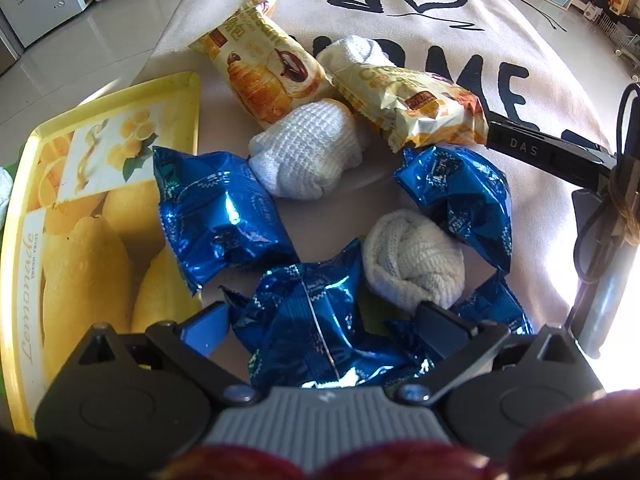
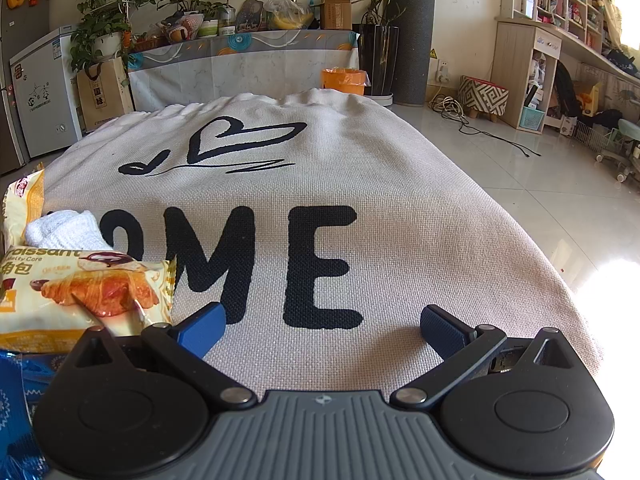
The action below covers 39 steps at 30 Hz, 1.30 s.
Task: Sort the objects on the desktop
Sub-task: 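Move both grippers toward the pile of snacks and blue packets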
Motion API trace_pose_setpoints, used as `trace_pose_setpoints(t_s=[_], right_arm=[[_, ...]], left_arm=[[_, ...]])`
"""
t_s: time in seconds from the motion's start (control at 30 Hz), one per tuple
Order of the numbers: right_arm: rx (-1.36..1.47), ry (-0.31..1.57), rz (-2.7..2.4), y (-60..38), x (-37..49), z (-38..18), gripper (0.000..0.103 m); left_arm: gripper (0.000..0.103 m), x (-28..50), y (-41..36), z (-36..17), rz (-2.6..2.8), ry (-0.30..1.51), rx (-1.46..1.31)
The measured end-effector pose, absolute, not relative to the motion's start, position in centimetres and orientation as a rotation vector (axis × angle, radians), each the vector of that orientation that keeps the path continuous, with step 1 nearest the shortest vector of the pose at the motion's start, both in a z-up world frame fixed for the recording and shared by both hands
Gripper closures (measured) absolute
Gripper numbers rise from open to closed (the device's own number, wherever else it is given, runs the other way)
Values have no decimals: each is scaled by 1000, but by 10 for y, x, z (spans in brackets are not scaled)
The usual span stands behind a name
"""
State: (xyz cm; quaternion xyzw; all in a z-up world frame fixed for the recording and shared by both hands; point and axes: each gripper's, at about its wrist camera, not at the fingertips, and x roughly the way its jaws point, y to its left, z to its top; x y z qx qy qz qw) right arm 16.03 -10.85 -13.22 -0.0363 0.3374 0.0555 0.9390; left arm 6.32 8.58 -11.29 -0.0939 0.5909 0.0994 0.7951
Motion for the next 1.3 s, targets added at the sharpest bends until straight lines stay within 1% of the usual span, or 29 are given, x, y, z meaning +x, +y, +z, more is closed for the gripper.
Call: trace_pose_setpoints(t_s=[0.23,0.33,0.6,0.83,0.97,1.03,1.2,1.3], right_arm=[[-74,689,113,-108,160,-132,0],[-74,689,113,-108,159,-132,0],[-74,689,113,-108,160,-131,0],[-74,689,113,-107,159,-128,0],[-70,694,109,-107,158,-127,0],[-71,727,116,-105,154,-123,0],[-103,906,165,-114,167,-110,0],[-88,909,147,-128,162,-103,0]], left_arm=[[0,72,63,-113,183,1274,-165],[0,72,60,-100,190,1233,-138],[1,66,100,-77,281,1141,-205],[1,73,122,-81,329,1120,-269],[0,75,123,-92,332,1128,-257],[0,77,127,-98,335,1135,-286],[0,82,128,-104,336,1123,-299],[0,87,122,-105,334,1111,-285]])
